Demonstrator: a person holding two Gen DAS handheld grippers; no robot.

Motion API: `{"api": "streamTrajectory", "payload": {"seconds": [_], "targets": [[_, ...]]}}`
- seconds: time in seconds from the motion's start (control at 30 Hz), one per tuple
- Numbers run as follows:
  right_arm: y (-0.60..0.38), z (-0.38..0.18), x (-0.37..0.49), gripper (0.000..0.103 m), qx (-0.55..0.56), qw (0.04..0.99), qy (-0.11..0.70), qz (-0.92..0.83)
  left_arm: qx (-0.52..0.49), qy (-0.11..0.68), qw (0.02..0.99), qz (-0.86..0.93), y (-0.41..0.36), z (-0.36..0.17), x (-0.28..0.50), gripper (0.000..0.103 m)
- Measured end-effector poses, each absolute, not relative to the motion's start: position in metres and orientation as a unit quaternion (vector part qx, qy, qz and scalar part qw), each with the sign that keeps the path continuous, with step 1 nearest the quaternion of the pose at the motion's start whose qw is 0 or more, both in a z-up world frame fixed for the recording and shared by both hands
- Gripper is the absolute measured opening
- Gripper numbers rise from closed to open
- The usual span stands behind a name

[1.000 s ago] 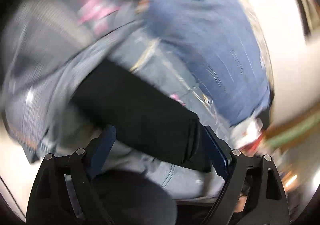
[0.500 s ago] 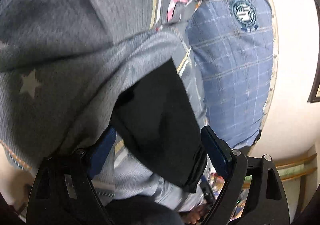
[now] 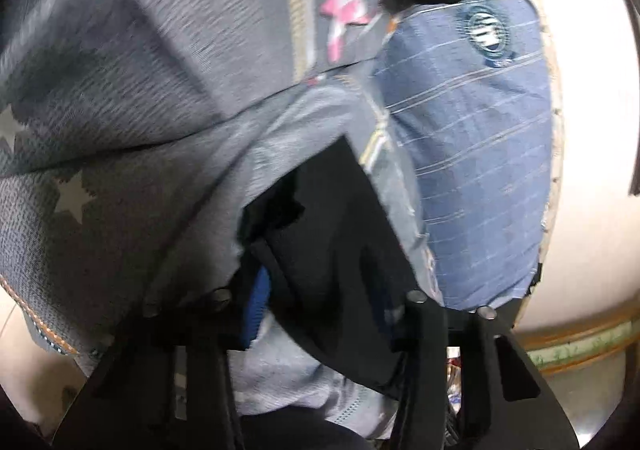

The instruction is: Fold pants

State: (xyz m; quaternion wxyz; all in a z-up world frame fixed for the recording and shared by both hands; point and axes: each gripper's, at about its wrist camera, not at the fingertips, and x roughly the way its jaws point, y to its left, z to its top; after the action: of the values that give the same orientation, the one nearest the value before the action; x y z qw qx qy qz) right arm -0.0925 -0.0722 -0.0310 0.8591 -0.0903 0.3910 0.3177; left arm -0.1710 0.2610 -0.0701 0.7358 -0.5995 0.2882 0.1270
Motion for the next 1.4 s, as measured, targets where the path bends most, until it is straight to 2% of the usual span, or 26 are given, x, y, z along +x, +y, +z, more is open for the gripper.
{"api": "streamTrajectory", "payload": {"seconds": [0.1, 0.17, 0.27, 0.4, 0.67, 0.9, 1.1, 1.4], "targets": [[-0.072, -0.031, -0.094, 0.081, -0.093, 0.859, 0.39, 0.318, -0.586, 0.304, 0.738, 0.14, 0.26, -0.071, -0.171, 0.015], [-0.073, -0.031, -0.094, 0.081, -0.092, 0.859, 0.39, 0.318, -0.555, 0.313, 0.757, 0.147, 0.254, -0.061, -0.172, 0.01], [-0.073, -0.03, -0.092, 0.08, -0.087, 0.859, 0.391, 0.318, -0.477, 0.32, 0.805, 0.151, 0.239, -0.033, -0.167, 0.01], [-0.081, -0.023, -0.09, 0.08, -0.044, 0.858, 0.389, 0.333, -0.294, 0.31, 0.888, 0.168, 0.192, 0.019, -0.153, 0.01], [-0.115, -0.004, -0.078, 0.08, 0.133, 0.835, 0.368, 0.387, 0.057, 0.262, 0.951, 0.154, 0.061, 0.067, -0.123, 0.01], [-0.153, -0.005, -0.065, 0.08, 0.231, 0.844, 0.356, 0.33, 0.139, 0.242, 0.956, 0.091, -0.032, 0.072, -0.083, 0.01], [-0.184, -0.003, -0.061, 0.079, 0.272, 0.85, 0.344, 0.291, 0.201, 0.259, 0.943, 0.051, -0.109, 0.04, -0.047, 0.01], [-0.203, -0.006, -0.06, 0.079, 0.283, 0.857, 0.345, 0.259, 0.22, 0.288, 0.931, 0.031, -0.152, 0.0, -0.014, 0.01]]}}
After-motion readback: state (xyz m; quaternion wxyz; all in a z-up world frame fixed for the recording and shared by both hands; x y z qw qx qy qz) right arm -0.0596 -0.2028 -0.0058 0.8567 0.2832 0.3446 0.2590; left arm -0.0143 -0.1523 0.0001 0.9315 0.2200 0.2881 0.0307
